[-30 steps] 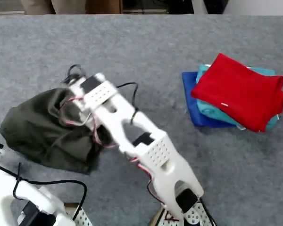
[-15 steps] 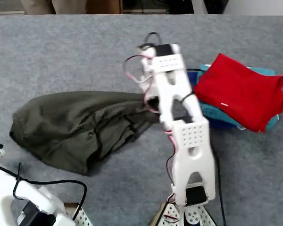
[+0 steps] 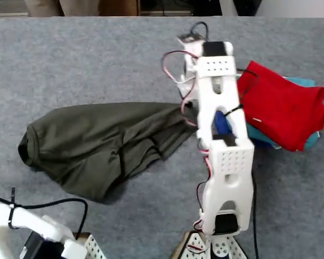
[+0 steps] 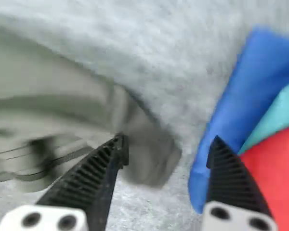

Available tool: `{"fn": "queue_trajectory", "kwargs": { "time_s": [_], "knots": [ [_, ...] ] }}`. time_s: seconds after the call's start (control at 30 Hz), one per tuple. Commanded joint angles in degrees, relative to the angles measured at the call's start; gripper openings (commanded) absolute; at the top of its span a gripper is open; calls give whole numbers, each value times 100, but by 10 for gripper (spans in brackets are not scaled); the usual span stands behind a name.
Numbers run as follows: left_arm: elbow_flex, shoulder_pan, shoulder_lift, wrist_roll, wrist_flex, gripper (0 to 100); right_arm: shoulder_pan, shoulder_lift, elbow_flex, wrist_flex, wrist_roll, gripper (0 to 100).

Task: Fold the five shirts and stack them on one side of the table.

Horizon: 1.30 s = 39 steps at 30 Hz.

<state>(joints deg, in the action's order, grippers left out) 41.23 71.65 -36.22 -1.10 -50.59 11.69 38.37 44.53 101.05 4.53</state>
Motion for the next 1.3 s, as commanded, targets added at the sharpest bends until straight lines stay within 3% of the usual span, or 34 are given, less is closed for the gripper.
{"fn": "queue_trajectory", "kwargs": {
  "time_s": [0.0,0.2,0.4,0.73,1.1,1.17,1.27],
  "knots": [
    [-738,536,-136,26,44,247,734,-980,-286,132,53,248],
    [-1231,1284,-145,18,35,247,2105,-2026,-1604,105,-79,239],
    [-1495,1820,-145,26,35,247,2791,-2747,-1780,114,-211,239],
    [-1618,1916,-154,26,26,247,4892,-2009,-2835,-352,-624,239],
    [-1565,1916,-145,9,26,247,4910,40,-2800,-1090,-642,233],
    [-1556,1916,-145,9,26,247,4769,233,-2633,-1064,-730,190],
    [-1512,1899,-145,9,26,247,4523,303,-2290,-879,-993,45]
  ]
}}
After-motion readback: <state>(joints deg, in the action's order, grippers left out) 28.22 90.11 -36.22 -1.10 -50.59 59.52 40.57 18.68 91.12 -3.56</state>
